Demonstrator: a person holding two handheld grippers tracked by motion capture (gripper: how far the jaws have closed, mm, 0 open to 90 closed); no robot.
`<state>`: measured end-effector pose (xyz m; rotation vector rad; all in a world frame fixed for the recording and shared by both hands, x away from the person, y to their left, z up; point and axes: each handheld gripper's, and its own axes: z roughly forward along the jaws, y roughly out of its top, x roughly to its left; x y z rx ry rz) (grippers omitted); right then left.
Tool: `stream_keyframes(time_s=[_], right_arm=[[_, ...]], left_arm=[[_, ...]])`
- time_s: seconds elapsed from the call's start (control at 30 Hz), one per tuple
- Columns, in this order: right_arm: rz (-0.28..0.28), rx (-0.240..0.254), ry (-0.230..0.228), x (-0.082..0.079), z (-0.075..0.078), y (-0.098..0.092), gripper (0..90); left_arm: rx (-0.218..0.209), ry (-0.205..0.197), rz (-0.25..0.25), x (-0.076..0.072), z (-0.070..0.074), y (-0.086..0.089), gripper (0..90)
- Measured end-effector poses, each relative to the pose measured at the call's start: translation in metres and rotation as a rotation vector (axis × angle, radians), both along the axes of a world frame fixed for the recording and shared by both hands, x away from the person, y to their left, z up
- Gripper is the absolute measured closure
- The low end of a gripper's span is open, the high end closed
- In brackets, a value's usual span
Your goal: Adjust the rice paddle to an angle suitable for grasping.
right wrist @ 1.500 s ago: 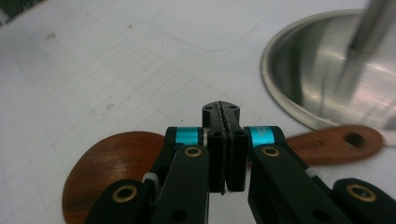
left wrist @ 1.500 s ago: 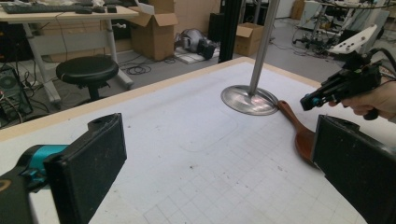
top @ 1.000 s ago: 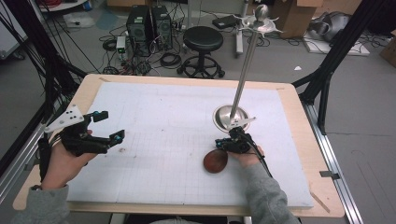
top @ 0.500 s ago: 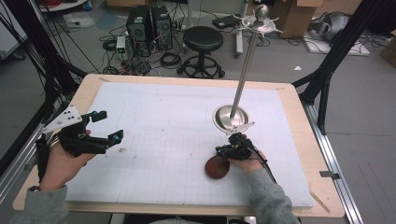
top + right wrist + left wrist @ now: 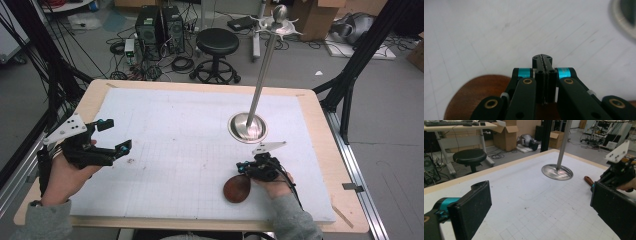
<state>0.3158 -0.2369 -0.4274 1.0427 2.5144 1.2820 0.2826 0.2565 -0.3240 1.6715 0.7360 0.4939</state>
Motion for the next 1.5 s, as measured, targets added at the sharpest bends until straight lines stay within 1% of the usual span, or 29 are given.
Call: stream_keyframes(time_s=[0.03,0.07,0.1,0.13,0.17,0.2,0.27,0.3,0.33,0.37,0.4,0.43,0.5,0.67,0.93,1.1,1.13,1.27,1.43,1.5], right_arm=[[-0.013,-0.011,-0.029,0.000,0.004,-0.008,90.0],[-0.028,-0.018,-0.040,-0.001,0.007,-0.016,90.0],[-0.042,-0.008,-0.048,-0.002,0.009,-0.025,90.0],[-0.063,0.007,-0.042,-0.003,0.008,-0.043,90.0],[-0.071,-0.006,-0.039,-0.003,0.006,-0.050,90.0],[-0.071,-0.006,-0.039,-0.003,0.006,-0.050,90.0],[-0.075,-0.018,-0.028,-0.003,0.000,-0.063,90.0],[-0.094,-0.036,-0.022,-0.004,-0.006,-0.074,90.0],[-0.094,-0.036,-0.022,-0.004,-0.006,-0.074,90.0],[-0.111,-0.039,-0.006,-0.004,-0.012,-0.081,90.0],[-0.111,-0.039,-0.006,-0.004,-0.012,-0.081,90.0],[-0.124,-0.049,0.003,-0.003,-0.016,-0.084,90.0],[-0.125,-0.055,0.005,-0.003,-0.017,-0.084,90.0],[-0.117,-0.067,-0.020,0.000,-0.019,-0.078,90.0],[-0.117,-0.047,-0.021,0.007,-0.021,-0.072,90.0],[-0.101,-0.061,-0.030,0.013,-0.020,-0.060,90.0],[-0.093,-0.067,-0.036,0.016,-0.020,-0.054,90.0],[-0.082,-0.072,-0.037,0.019,-0.019,-0.047,90.0],[-0.081,-0.045,-0.037,0.024,-0.021,-0.041,90.0],[-0.077,-0.044,-0.032,0.025,-0.021,-0.039,90.0]], left_arm=[[0.002,-0.001,-0.002,0.000,0.000,0.000,3.9],[0.000,-0.004,-0.002,0.000,0.000,0.000,3.9],[0.001,-0.005,-0.002,0.000,0.001,0.000,3.9],[0.001,-0.005,-0.002,0.000,0.001,0.000,3.9],[0.000,-0.004,-0.003,0.000,0.000,0.000,4.0],[0.002,-0.004,-0.005,0.000,0.000,0.000,4.0],[0.004,-0.002,-0.003,-0.001,0.000,-0.001,3.9],[0.003,-0.004,-0.006,-0.001,0.000,-0.001,3.9],[0.004,-0.004,-0.007,-0.001,0.000,-0.001,3.9],[0.002,-0.003,-0.005,-0.001,0.001,-0.002,3.9],[0.003,-0.003,-0.008,0.000,0.000,-0.002,3.9],[0.004,-0.003,-0.007,0.000,0.000,-0.002,3.9],[0.003,0.001,-0.009,0.000,-0.001,-0.003,3.9],[0.003,0.002,-0.008,0.000,-0.001,-0.003,3.9],[0.007,0.001,-0.006,-0.001,-0.001,-0.003,4.0],[0.008,0.007,-0.003,0.000,-0.002,-0.003,4.0],[0.007,0.008,-0.002,0.000,-0.003,-0.002,3.9],[0.007,0.006,0.004,-0.002,-0.002,-0.001,4.0],[0.011,0.008,0.013,-0.003,-0.003,0.002,3.9],[0.010,0.009,0.015,-0.003,-0.003,0.002,3.9]])
